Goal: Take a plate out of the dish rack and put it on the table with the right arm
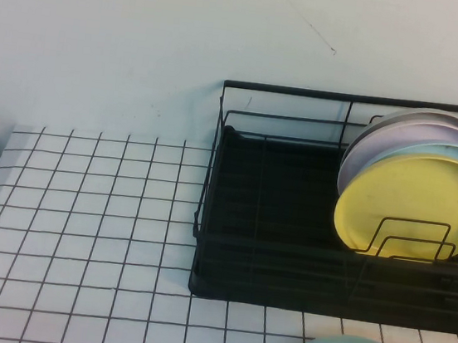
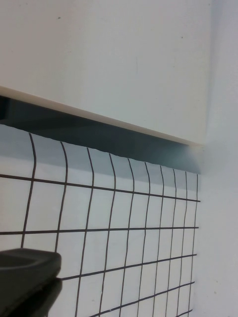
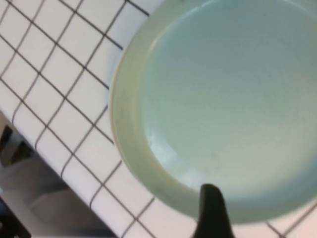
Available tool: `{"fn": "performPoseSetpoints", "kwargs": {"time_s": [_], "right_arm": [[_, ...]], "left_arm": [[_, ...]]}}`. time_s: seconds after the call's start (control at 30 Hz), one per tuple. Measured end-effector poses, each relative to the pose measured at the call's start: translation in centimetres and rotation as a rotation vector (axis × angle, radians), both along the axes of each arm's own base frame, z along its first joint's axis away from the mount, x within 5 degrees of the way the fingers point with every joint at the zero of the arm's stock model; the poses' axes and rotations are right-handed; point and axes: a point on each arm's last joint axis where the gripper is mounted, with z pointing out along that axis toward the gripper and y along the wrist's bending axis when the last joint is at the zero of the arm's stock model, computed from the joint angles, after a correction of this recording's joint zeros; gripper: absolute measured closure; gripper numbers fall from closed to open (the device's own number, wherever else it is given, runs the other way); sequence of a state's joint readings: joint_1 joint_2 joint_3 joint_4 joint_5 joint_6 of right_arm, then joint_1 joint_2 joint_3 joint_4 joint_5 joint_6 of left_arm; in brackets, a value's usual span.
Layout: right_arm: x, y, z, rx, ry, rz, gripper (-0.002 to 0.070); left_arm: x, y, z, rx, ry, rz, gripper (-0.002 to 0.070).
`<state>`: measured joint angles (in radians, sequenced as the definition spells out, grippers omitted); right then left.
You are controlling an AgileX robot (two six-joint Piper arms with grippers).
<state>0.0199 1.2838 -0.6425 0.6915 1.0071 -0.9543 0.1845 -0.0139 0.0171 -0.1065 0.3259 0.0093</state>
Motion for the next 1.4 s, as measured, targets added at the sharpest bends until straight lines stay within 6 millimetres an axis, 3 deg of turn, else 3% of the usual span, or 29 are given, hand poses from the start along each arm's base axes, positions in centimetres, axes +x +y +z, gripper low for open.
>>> {"fn": "performPoseSetpoints", "kwargs": {"time_s": [0.17, 0.3, 0.43, 0.6, 0.7, 0.9, 1.23, 1.4], "right_arm": [[0.4, -1.0, 2.4, -0.130, 0.064, 0.011, 0.0349], [-0.5, -1.2, 4.6, -0.149, -0.027, -0.031, 0.0497], [-2.6, -1.3, 7.8, -0.131, -0.254, -0.092, 0.0636], [-7.1, -0.9, 12.6, -0.031, -0.679, -0.135, 0.0672], [-10.0, -0.7, 14.0, 0.019, -0.872, -0.139, 0.0677], [-12.6, -1.0, 12.8, 0.023, -1.006, -0.170, 0.0678], [-13.4, -0.8, 8.6, -0.042, -0.806, -0.048, 0.0678], [-13.3, -1.5, 8.0, -0.150, -0.798, -0.027, 0.0678]], "left_arm": [[0.0, 0.0, 0.0, 0.000, 0.000, 0.000, 0.0678], [0.0, 0.0, 0.0, 0.000, 0.000, 0.000, 0.0678], [0.0, 0.0, 0.0, 0.000, 0.000, 0.000, 0.0678], [0.0, 0.0, 0.0, 0.000, 0.000, 0.000, 0.0678], [0.0, 0.0, 0.0, 0.000, 0.000, 0.000, 0.0678], [0.0, 0.0, 0.0, 0.000, 0.000, 0.000, 0.0678], [0.0, 0.0, 0.0, 0.000, 0.000, 0.000, 0.0678], [0.0, 0.0, 0.0, 0.000, 0.000, 0.000, 0.0678]]}}
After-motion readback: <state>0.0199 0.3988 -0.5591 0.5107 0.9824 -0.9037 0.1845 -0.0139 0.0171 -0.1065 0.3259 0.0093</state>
